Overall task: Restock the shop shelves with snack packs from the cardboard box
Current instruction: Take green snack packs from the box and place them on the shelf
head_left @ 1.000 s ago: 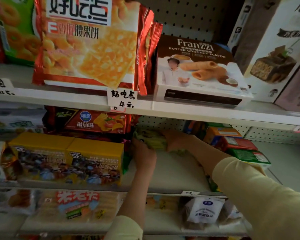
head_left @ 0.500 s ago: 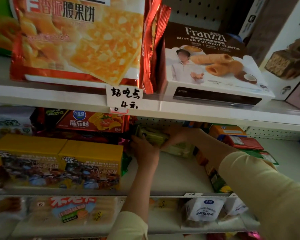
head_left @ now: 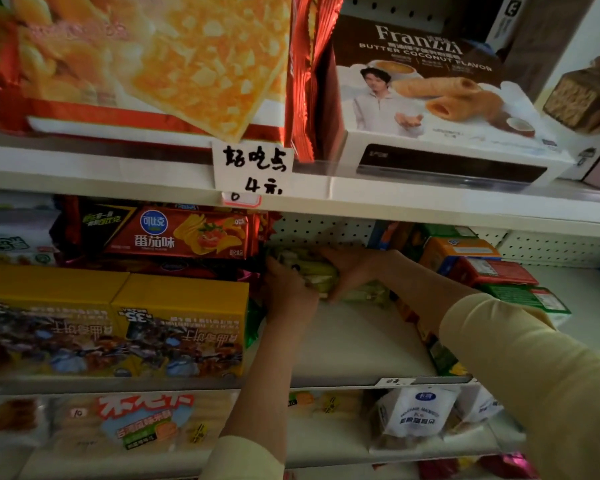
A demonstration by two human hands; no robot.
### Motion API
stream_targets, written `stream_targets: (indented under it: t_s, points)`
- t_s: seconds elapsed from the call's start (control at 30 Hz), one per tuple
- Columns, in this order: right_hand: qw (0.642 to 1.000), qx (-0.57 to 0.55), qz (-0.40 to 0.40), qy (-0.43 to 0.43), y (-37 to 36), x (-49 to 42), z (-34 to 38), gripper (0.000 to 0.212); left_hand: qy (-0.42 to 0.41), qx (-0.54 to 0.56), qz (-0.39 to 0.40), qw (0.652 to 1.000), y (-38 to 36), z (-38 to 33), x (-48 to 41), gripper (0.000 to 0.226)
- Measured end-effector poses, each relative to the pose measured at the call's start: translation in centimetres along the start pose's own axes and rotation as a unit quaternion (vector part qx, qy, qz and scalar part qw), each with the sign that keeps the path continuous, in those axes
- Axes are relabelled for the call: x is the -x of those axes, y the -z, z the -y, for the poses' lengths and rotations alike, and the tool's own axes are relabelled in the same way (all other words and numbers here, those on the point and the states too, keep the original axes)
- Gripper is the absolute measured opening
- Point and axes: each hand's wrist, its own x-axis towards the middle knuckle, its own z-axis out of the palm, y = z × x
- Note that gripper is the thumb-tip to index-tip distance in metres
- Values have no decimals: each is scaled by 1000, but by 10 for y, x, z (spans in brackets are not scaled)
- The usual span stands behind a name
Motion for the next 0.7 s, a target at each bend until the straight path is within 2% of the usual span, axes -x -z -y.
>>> stream_targets:
  t_s: [0.13, 0.23, 0.33, 0.47, 0.6, 0.7]
  points:
    - [997, 26, -62, 23, -6, 11, 0, 104, 1, 27, -3, 1000, -4, 3, 8, 72]
    - [994, 30, -101, 31, -13, 20, 0, 89, -1, -8, -8, 1000, -7, 4, 13, 70]
    - [993, 3, -105, 46, -14, 25, 2, 77, 11, -13, -24, 1000, -9, 5, 13, 66]
    - [992, -44, -107, 51, -18, 29, 9, 79, 17, -25, -43, 999, -9, 0, 19, 54]
    - [974, -74, -211, 36, -18, 22, 9, 81, -7, -97, -51, 994, -6, -5, 24, 74]
    - [975, -59, -214, -9, -12, 10, 8, 82, -7, -132, -48, 990, -8, -2, 18, 71]
